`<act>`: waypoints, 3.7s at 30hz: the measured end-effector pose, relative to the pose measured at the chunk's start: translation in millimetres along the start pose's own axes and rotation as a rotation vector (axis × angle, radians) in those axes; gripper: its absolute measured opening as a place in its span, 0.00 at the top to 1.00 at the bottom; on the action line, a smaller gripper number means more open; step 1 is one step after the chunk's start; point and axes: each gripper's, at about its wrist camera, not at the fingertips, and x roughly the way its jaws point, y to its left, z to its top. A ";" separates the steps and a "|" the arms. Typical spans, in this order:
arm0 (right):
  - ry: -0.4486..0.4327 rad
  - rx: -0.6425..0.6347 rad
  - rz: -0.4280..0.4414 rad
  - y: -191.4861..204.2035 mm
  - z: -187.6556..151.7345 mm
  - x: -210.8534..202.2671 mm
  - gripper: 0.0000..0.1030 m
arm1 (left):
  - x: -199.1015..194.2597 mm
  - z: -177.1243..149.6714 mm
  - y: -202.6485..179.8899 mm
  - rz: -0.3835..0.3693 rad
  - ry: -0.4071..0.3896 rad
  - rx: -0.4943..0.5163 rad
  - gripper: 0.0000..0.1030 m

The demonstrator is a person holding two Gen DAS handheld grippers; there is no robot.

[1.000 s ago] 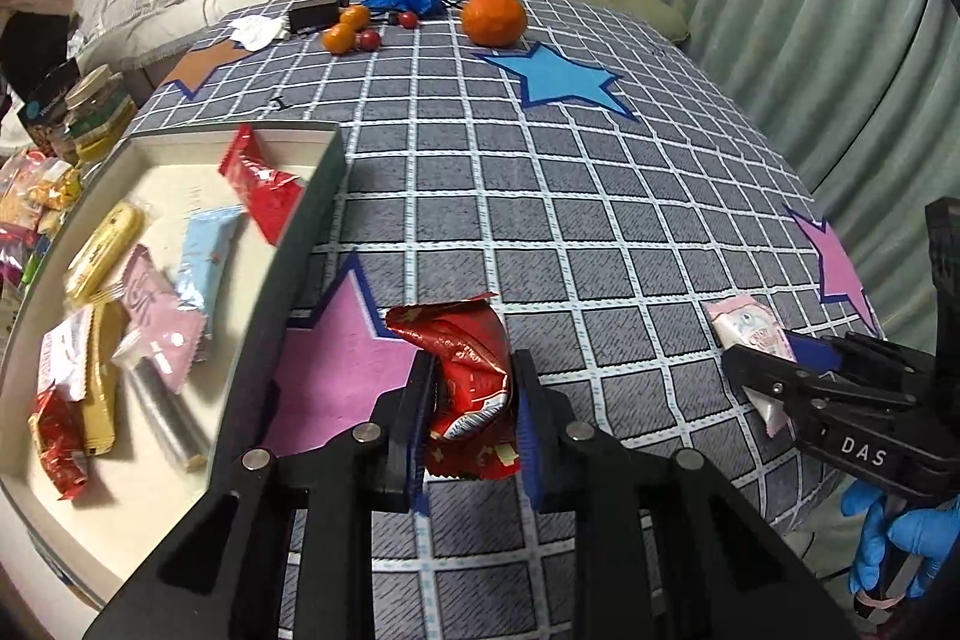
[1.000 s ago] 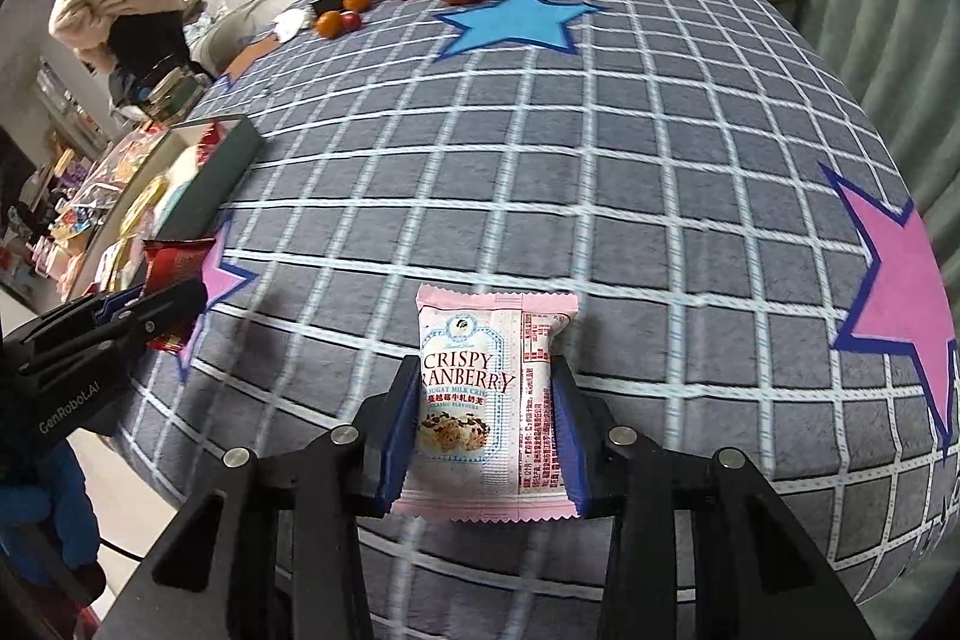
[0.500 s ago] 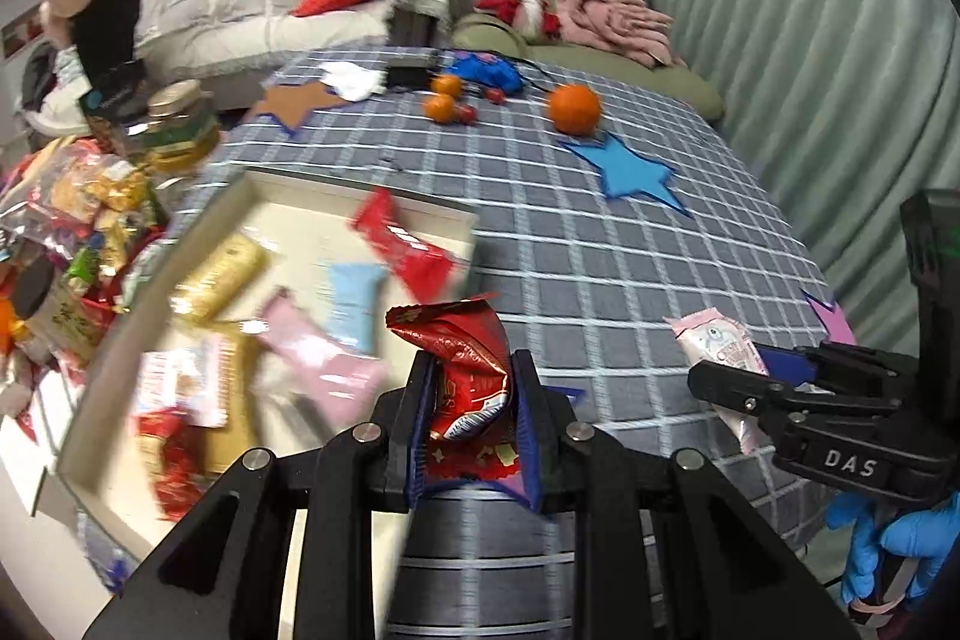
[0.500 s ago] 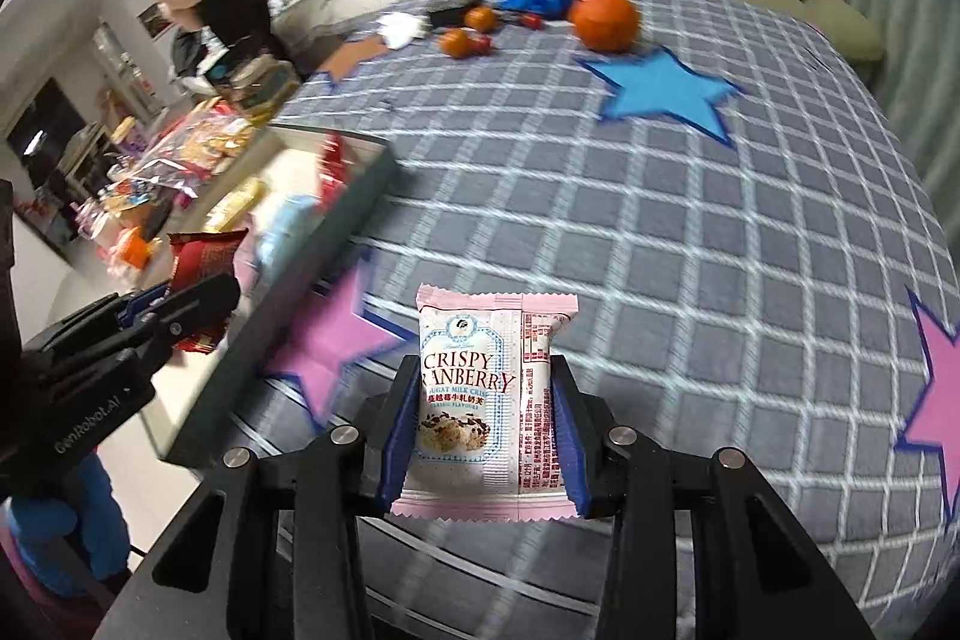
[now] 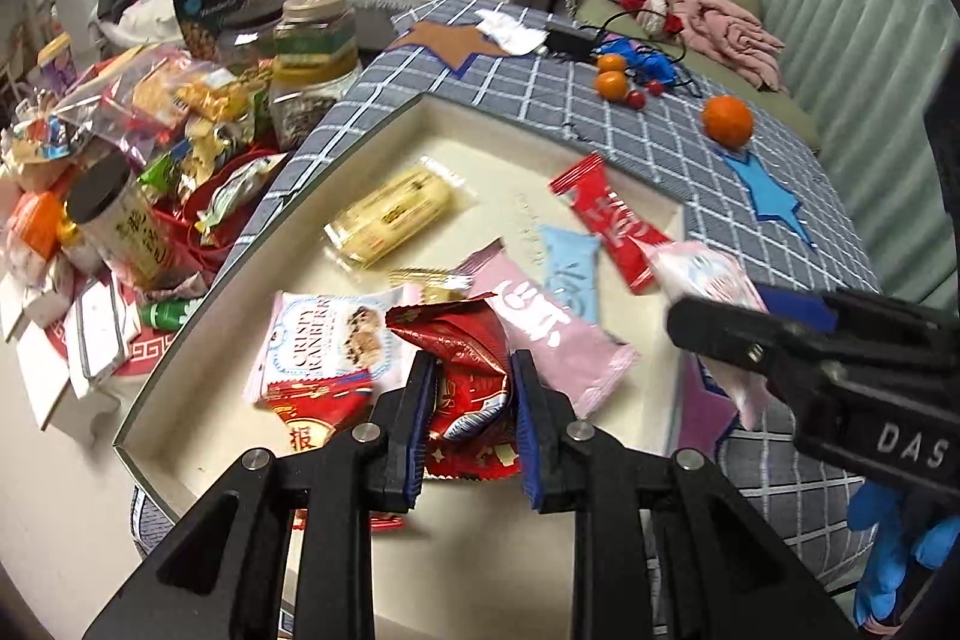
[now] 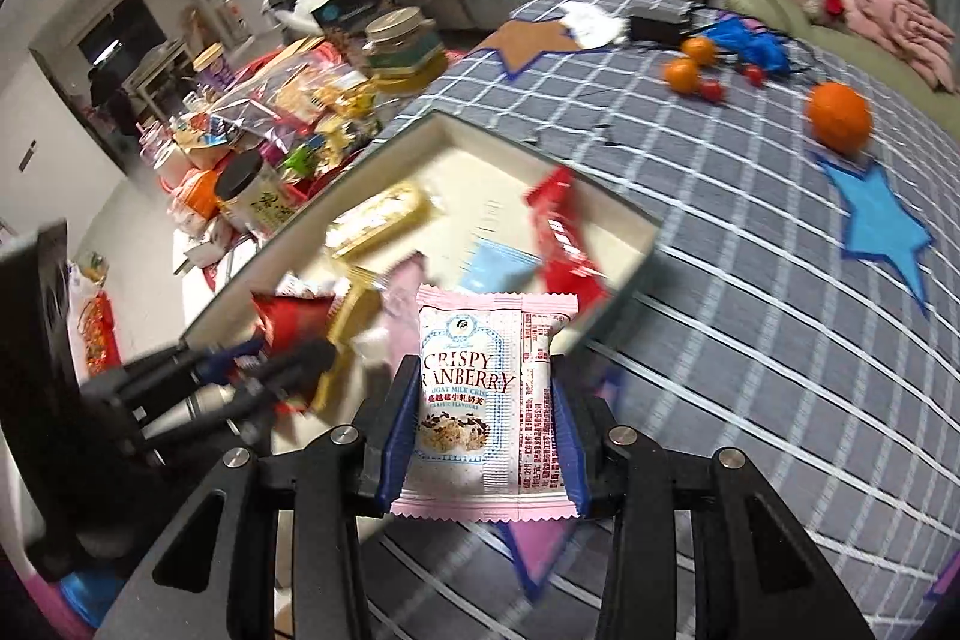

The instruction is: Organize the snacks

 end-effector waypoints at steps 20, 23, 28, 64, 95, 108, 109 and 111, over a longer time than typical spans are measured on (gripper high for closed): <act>0.041 0.020 -0.094 -3.0 11.4 15.4 0.00 | 9.7 2.5 6.9 0.125 0.003 -0.030 0.00; 0.043 0.020 -0.088 -4.2 10.4 11.9 0.00 | 6.8 3.2 6.0 0.127 -0.010 -0.027 0.00; 0.040 0.013 -0.080 -1.8 5.6 7.9 0.00 | 4.3 1.8 1.5 0.155 -0.004 -0.011 0.00; 0.079 -0.105 -0.162 7.9 -12.1 -1.7 0.00 | -1.1 -18.4 -19.5 0.167 0.121 0.098 0.00; 0.099 -0.111 -0.166 8.4 -18.4 2.8 0.00 | -0.7 -23.0 -21.2 0.186 0.135 0.113 0.00; 0.099 -0.111 -0.167 8.2 -19.4 3.4 0.00 | 2.0 -22.5 -19.5 0.187 0.143 0.103 0.00; 0.099 -0.111 -0.167 8.2 -19.4 3.4 0.00 | 1.1 -22.6 -19.6 0.182 0.137 0.104 0.00; 0.099 -0.112 -0.167 8.6 -18.8 3.2 0.00 | -0.6 -23.0 -20.4 0.176 0.129 0.105 0.00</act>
